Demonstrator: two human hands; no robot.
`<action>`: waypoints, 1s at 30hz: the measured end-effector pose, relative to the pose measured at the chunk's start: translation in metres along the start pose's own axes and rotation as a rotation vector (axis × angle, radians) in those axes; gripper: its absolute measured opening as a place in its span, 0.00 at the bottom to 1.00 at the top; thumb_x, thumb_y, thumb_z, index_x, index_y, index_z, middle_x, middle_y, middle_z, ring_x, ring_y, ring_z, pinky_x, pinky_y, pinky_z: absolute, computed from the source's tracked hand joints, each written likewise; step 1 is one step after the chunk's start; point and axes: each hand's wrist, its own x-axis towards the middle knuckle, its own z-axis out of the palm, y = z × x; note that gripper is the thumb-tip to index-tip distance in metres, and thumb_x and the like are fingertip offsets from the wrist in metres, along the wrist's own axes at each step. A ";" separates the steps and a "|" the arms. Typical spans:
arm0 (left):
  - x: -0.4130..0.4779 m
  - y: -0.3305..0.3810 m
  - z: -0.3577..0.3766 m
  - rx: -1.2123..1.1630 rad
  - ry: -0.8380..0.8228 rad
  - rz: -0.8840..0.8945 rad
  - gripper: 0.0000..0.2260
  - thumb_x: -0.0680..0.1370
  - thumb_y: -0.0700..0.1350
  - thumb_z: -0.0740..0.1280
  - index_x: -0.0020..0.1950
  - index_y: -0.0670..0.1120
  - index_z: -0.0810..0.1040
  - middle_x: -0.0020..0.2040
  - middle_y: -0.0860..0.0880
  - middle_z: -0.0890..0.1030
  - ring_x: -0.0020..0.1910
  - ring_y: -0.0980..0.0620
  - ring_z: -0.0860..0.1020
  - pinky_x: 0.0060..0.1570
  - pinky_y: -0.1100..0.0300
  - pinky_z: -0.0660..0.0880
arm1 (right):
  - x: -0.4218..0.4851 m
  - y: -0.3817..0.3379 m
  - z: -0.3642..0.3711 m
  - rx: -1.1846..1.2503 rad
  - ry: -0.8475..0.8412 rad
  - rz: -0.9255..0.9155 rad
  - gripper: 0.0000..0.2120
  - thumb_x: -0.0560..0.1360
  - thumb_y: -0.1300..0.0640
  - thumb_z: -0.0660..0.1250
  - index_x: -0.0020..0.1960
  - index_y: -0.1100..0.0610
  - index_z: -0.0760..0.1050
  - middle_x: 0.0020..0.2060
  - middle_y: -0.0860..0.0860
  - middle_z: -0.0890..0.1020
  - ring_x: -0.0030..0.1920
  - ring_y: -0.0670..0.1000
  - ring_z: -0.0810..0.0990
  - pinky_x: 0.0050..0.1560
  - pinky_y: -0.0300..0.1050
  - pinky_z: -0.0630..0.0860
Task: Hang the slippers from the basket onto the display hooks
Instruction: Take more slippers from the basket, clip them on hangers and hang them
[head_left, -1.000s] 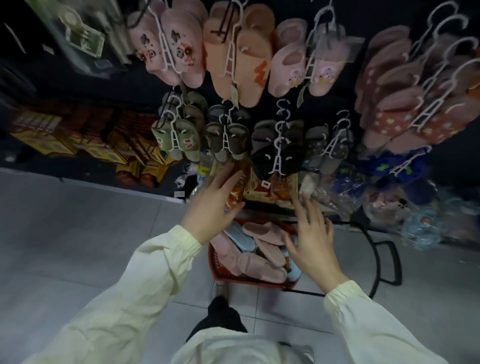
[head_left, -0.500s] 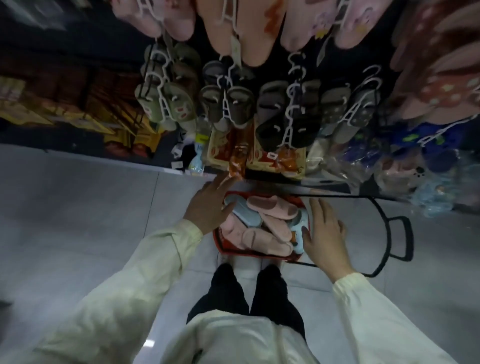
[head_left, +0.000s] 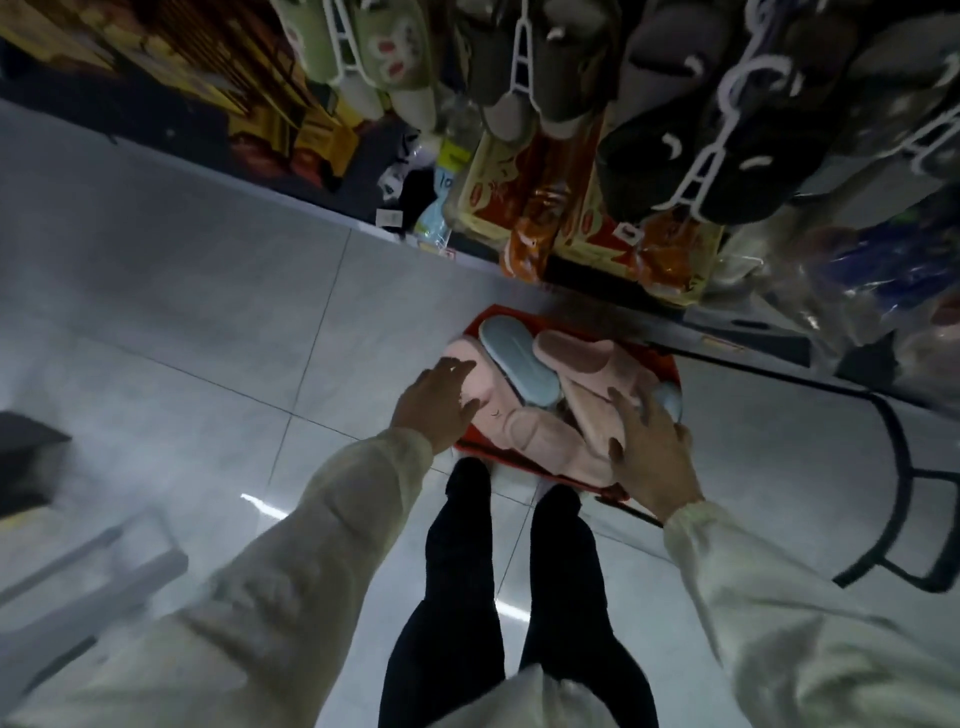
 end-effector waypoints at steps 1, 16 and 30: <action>0.015 -0.007 0.016 -0.004 -0.037 -0.036 0.24 0.81 0.52 0.64 0.76 0.49 0.66 0.72 0.46 0.70 0.67 0.43 0.73 0.64 0.49 0.71 | 0.017 0.004 0.013 0.004 -0.026 0.014 0.34 0.77 0.57 0.66 0.79 0.48 0.56 0.77 0.57 0.58 0.75 0.59 0.61 0.70 0.63 0.63; 0.129 -0.061 0.186 -0.137 -0.265 -0.264 0.29 0.79 0.47 0.67 0.78 0.58 0.60 0.71 0.47 0.74 0.65 0.42 0.77 0.63 0.45 0.75 | 0.202 0.081 0.131 0.732 0.012 0.438 0.37 0.76 0.54 0.72 0.78 0.60 0.58 0.72 0.61 0.70 0.69 0.63 0.72 0.69 0.60 0.70; 0.146 -0.059 0.199 0.058 -0.129 -0.157 0.20 0.80 0.51 0.67 0.69 0.46 0.74 0.63 0.44 0.79 0.63 0.43 0.74 0.62 0.50 0.71 | 0.198 0.078 0.160 1.345 0.160 0.645 0.07 0.77 0.63 0.69 0.52 0.57 0.73 0.42 0.53 0.78 0.37 0.50 0.76 0.38 0.43 0.75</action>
